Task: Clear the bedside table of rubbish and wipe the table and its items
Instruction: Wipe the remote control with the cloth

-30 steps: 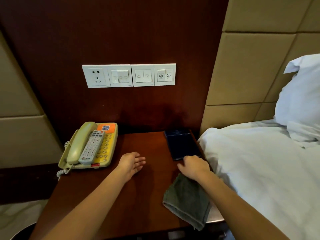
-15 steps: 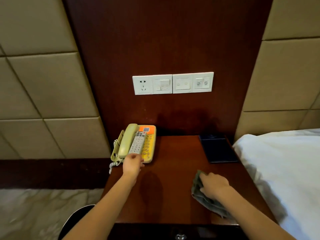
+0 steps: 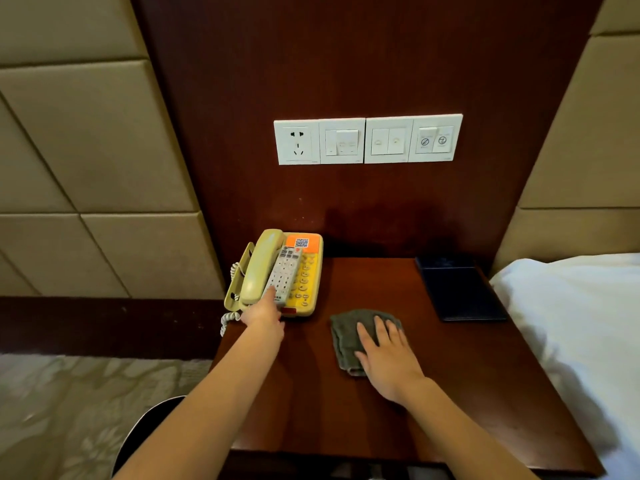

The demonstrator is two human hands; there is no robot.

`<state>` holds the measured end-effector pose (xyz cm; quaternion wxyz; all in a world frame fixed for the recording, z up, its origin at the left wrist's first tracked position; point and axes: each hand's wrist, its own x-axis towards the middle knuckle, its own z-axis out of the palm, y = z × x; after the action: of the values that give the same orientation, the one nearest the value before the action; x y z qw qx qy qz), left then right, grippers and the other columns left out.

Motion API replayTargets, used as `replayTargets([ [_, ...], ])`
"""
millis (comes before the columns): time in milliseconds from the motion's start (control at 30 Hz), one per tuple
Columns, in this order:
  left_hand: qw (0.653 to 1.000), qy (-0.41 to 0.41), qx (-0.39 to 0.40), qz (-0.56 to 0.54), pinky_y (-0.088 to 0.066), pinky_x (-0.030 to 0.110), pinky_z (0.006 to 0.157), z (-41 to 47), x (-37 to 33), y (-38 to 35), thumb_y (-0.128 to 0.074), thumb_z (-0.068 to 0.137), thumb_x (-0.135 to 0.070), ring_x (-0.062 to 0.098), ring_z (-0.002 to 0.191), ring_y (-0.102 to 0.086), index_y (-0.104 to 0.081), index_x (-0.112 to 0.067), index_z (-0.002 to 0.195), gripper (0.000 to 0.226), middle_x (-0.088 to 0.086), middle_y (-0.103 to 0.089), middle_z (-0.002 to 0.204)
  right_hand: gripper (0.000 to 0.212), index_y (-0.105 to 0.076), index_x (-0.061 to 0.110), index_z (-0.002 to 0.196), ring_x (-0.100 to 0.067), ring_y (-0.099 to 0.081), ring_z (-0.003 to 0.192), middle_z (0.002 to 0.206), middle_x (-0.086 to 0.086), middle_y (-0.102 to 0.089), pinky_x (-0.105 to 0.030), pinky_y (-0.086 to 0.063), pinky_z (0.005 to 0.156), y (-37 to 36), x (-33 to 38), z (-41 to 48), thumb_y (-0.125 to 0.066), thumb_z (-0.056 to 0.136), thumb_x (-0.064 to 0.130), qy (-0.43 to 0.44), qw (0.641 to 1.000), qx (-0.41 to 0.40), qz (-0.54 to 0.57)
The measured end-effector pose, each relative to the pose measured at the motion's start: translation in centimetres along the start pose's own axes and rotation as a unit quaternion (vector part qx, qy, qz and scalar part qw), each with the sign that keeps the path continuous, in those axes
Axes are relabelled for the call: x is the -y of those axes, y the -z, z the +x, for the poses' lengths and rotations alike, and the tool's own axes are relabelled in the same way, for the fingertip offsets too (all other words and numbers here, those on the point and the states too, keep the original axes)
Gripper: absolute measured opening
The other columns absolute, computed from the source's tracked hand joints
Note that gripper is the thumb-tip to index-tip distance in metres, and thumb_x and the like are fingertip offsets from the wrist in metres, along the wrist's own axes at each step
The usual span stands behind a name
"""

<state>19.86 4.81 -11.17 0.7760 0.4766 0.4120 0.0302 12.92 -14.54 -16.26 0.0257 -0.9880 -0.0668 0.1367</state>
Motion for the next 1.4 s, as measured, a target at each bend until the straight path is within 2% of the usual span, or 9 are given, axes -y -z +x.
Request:
replayTargets([
  [100,0.961,-0.138,-0.081,0.227,-0.036,0.045,0.104,-0.2,1.1,-0.6,-0.072,0.080,-0.035,0.037,0.129,-0.039,-0.025,0.002,0.140,0.084,0.021,-0.034,0.142,0.058,0.006,0.020,0.153,-0.033,0.010,0.146,0.159,-0.015,0.011,-0.043,0.001,0.120,-0.1,0.2,0.0,-0.014,0.103,0.042,-0.002,1.000,-0.009,-0.003],
  [200,0.829,-0.280,-0.108,0.471,-0.034,0.048,0.100,-1.0,3.1,-0.6,-0.068,0.082,-0.042,0.035,0.128,-0.036,-0.029,0.000,0.133,0.076,0.019,-0.035,0.137,0.058,0.008,0.019,0.152,-0.033,0.011,0.146,0.158,-0.015,0.013,-0.043,0.001,0.119,-0.1,0.3,-0.1,-0.014,0.103,0.042,-0.007,1.000,-0.008,-0.006],
  [433,0.728,-0.335,-0.128,0.584,-0.032,0.044,0.099,-0.9,2.8,-0.9,-0.058,0.087,-0.047,0.031,0.125,-0.037,-0.041,-0.006,0.126,0.059,0.015,-0.040,0.132,0.058,0.005,0.018,0.153,-0.035,0.009,0.146,0.158,-0.016,0.013,-0.044,-0.003,0.120,0.5,0.6,-0.1,-0.018,0.104,0.040,-0.013,1.000,0.017,0.006],
  [567,0.768,-0.368,-0.070,0.520,-0.033,0.043,0.100,-1.7,2.7,-0.1,-0.060,0.087,-0.042,0.033,0.123,-0.043,-0.050,-0.011,0.129,0.053,0.012,-0.055,0.125,0.054,-0.006,0.017,0.153,-0.036,-0.003,0.146,0.159,-0.017,0.001,-0.046,-0.017,0.117,1.5,0.7,-0.6,-0.027,0.105,0.030,-0.001,1.000,0.023,-0.017],
  [700,0.895,-0.315,0.077,0.307,-0.043,0.030,0.094,-5.2,2.7,0.8,-0.068,0.084,-0.034,0.025,0.116,-0.056,-0.047,-0.006,0.137,0.063,0.010,-0.060,0.126,0.051,-0.023,0.014,0.151,-0.034,-0.021,0.143,0.157,-0.016,-0.017,-0.044,-0.036,0.107,2.2,1.0,-2.6,-0.036,0.102,0.014,-0.012,1.000,0.005,-0.019],
  [800,0.944,-0.217,0.161,0.187,-0.048,0.030,0.090,-8.1,2.1,1.8,-0.071,0.082,-0.031,0.017,0.105,-0.059,-0.047,-0.006,0.137,0.065,0.008,-0.060,0.127,0.036,-0.051,0.014,0.135,-0.026,-0.053,0.119,0.134,-0.008,-0.055,-0.036,-0.048,0.093,2.8,-0.6,-4.0,-0.037,0.101,0.019,-0.066,0.979,-0.066,0.179],
  [933,0.945,-0.165,0.269,0.093,-0.044,0.024,0.069,-13.0,0.3,3.6,-0.069,0.083,-0.021,0.009,0.078,-0.057,-0.059,-0.005,0.123,0.044,0.002,-0.064,0.088,0.038,-0.055,0.005,0.131,-0.027,-0.053,0.120,0.131,-0.010,-0.058,-0.033,-0.042,0.094,7.4,-3.2,-7.0,-0.043,0.101,0.025,-0.170,0.795,-0.243,0.528],
  [1033,0.928,-0.161,0.332,0.055,-0.045,0.022,0.067,-17.2,-0.6,4.6,-0.066,0.085,-0.018,0.008,0.077,-0.057,-0.065,-0.006,0.112,0.030,0.005,-0.064,0.089,0.038,-0.053,0.001,0.132,-0.029,-0.050,0.124,0.132,-0.013,-0.057,-0.035,-0.037,0.102,13.1,-3.0,-10.3,-0.046,0.100,0.021,-0.129,0.718,-0.415,0.543],
  [1400,0.884,-0.228,0.406,-0.032,-0.050,0.033,0.085,-29.6,-2.4,6.0,-0.056,0.088,0.001,0.019,0.090,-0.066,-0.068,-0.006,0.102,0.020,0.009,-0.073,0.095,0.043,-0.060,0.016,0.127,-0.006,-0.034,0.136,0.137,0.008,-0.053,-0.034,-0.022,0.114,18.8,4.6,-21.0,-0.036,0.095,0.029,0.231,0.800,-0.516,0.199],
])
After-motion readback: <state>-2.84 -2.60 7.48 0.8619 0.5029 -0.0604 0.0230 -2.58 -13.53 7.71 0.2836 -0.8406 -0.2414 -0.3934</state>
